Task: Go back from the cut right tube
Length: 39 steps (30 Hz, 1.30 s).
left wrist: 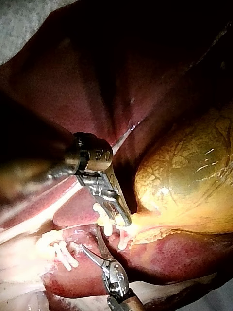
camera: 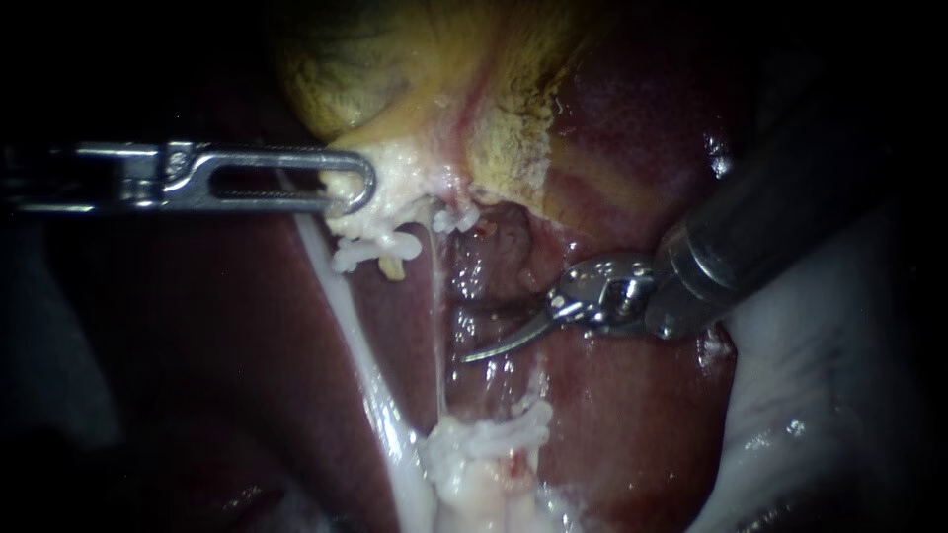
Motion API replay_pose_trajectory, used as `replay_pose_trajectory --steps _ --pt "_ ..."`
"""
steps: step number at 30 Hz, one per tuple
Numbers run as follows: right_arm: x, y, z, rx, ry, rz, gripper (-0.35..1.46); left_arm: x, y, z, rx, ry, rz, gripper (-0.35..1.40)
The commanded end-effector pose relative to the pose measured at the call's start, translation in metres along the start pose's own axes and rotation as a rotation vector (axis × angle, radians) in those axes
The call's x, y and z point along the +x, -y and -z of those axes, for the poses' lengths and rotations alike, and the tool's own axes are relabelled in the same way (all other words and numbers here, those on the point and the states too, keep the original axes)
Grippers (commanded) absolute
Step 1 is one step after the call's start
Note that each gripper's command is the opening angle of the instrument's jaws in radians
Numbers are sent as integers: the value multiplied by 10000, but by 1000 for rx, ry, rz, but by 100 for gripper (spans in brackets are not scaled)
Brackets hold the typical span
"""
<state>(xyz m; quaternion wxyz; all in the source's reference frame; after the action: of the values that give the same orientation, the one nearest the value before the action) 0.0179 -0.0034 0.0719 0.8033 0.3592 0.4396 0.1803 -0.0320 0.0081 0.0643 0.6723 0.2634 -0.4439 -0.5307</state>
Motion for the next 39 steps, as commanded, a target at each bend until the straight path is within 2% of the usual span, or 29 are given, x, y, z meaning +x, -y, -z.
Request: replay_pose_trajectory --steps 1,3,5,9,13,19,23,30,34,39 --pt "0 0 1 1 0 1 141 0 0 0 1 0 0 -35" --pt "-1 2 4 0 0 -5 143 0 -1 0 1 0 0 -35" --pt "-2 4 10 -9 -1 31 143 0 -1 0 1 -1 0 -35" --pt "-3 6 28 -49 -3 153 143 0 -4 1 2 -1 0 -35" --pt "0 7 58 -124 -8 270 143 -1 -5 0 3 -2 -1 -35" --pt "9 7 107 -230 -27 360 143 0 -5 0 2 -2 -1 -35" --pt "15 6 125 -283 -33 382 143 1 -6 -2 2 -1 -1 -35" --pt "13 6 130 -281 -36 374 143 6 -10 -10 -2 3 -5 -35" --pt "13 6 130 -279 -39 375 143 9 -16 -24 1 2 -9 -35" --pt "13 6 130 -279 -42 376 143 10 -23 -52 8 0 -12 -35"
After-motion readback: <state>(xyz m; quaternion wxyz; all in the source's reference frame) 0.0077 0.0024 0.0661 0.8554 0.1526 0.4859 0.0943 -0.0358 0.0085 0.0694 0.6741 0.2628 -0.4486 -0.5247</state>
